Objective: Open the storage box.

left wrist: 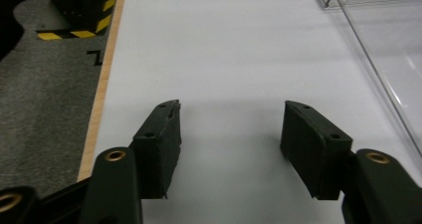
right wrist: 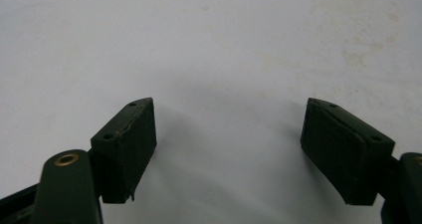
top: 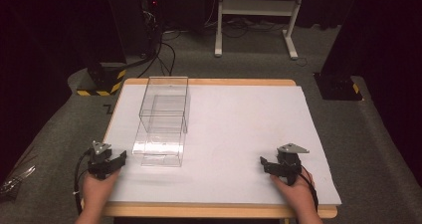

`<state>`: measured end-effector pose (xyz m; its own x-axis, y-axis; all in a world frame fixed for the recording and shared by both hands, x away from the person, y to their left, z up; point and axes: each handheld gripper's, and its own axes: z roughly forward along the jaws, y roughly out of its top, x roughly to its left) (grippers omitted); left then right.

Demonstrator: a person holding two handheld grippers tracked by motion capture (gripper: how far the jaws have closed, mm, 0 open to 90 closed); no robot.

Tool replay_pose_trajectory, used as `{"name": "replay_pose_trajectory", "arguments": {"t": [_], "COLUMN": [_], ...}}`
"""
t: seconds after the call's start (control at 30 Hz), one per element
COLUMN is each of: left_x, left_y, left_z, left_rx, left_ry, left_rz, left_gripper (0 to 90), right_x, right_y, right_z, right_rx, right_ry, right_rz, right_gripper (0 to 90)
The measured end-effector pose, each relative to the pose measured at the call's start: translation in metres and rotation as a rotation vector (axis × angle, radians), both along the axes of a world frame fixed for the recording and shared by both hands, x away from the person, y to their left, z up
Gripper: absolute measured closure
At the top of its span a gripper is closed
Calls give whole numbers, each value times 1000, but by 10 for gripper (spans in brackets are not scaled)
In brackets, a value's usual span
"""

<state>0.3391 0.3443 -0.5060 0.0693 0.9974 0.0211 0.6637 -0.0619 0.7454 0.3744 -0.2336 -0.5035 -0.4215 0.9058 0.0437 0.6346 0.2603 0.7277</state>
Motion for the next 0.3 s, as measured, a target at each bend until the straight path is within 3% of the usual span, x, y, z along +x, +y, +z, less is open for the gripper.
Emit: {"name": "replay_pose_trajectory", "arguments": {"t": [0.3], "left_x": [0], "left_y": [-1], "left_z": [0], "left_rx": [-7], "left_ry": [-1], "left_rz": [-2], "left_gripper": [380], "right_x": [0], "right_y": [2], "right_z": [0], "right_rx": [-18], "right_ry": [-4], "right_rz": [-7], "right_gripper": [229]}}
